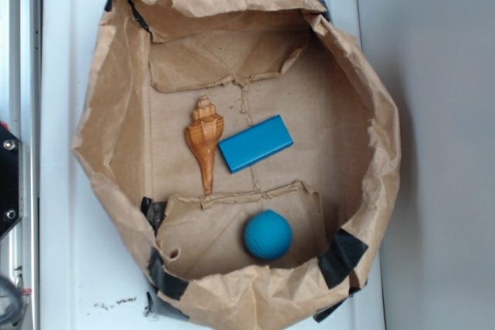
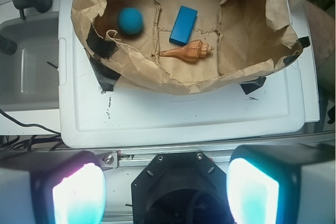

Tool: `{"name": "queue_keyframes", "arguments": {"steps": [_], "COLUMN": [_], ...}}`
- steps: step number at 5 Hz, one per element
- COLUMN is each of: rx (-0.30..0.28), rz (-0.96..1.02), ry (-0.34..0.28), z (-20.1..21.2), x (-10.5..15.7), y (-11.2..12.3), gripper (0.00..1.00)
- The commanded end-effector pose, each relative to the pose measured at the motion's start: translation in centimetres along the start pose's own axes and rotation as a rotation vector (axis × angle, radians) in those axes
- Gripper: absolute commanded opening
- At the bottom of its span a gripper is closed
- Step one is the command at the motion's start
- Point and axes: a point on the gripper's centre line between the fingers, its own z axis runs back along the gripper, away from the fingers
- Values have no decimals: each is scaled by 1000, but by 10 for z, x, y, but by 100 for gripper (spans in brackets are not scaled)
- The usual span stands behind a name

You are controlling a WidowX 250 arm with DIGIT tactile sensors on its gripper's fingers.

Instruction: Grab the blue ball.

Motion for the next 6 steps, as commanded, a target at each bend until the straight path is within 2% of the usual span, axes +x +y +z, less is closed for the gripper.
{"name": "queue_keyframes", "arguments": {"steps": [1, 2, 3, 4, 6], "rx": [0, -11, -109, -71, -71], "rz": [0, 13, 172, 327, 327], "ry": [0, -41, -135, -82, -82], "z": [0, -13, -28, -42, -42], "x": [0, 44, 74, 87, 87], "y": [0, -14, -10, -12, -12], "gripper": [100, 100, 100, 100, 100]}}
